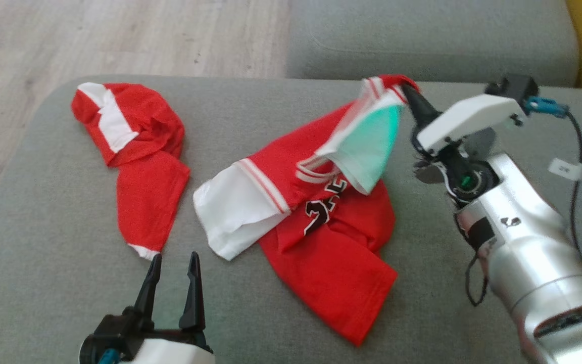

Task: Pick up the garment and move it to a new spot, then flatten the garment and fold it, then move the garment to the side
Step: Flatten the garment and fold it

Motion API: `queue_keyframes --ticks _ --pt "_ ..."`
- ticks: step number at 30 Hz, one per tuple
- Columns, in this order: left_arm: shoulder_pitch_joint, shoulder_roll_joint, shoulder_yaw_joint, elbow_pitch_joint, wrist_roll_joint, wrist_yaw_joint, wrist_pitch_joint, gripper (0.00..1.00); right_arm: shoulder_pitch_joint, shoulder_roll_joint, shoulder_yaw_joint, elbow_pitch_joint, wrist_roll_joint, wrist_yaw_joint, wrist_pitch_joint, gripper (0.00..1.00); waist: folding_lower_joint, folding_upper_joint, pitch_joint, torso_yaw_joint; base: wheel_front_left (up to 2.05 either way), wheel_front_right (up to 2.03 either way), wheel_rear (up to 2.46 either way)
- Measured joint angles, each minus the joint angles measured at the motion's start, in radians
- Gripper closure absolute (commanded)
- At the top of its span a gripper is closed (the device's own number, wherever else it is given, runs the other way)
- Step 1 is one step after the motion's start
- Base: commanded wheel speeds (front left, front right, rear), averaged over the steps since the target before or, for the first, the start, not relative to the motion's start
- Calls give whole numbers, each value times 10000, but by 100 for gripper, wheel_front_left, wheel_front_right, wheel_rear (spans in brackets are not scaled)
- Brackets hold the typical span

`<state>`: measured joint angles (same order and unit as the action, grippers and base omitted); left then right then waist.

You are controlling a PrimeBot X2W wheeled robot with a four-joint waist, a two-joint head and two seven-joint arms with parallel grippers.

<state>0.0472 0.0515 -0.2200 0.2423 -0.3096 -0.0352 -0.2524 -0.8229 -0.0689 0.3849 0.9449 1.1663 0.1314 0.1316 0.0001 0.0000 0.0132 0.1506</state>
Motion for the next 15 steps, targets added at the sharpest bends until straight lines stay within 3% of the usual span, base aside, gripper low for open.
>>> queue_keyframes --ticks 5,10,11,12,13,14,15 --pt "-128 0 29 -2 25 -61 0 0 -1041 -17 -309 2575 -1101 0 -430 100 0 0 344 -273 0 0 0" --pt "-500 -2 -12 -2 25 -100 0 0 -1267 -73 623 3020 -2313 0 -314 100 0 0 674 -421 0 0 0" --pt "-534 -2 -19 0 25 -102 0 0 -1206 -98 828 2953 -2462 0 -251 93 0 0 724 -443 0 0 0" --pt "-556 -2 -23 10 25 -104 0 0 -1107 -148 1022 2847 -2623 0 -244 67 0 0 764 -462 0 0 0" --pt "-556 -2 -23 10 25 -104 0 0 -1107 -148 1022 2847 -2623 0 -244 25 0 0 764 -462 0 0 0" --pt "-577 -2 -27 29 25 -134 0 0 -996 -207 1177 2769 -2761 0 -245 0 0 0 797 -479 0 0 0" --pt "-592 -2 -25 44 25 -176 0 0 -874 -290 1275 2690 -2859 0 -259 0 0 0 820 -493 0 0 0"
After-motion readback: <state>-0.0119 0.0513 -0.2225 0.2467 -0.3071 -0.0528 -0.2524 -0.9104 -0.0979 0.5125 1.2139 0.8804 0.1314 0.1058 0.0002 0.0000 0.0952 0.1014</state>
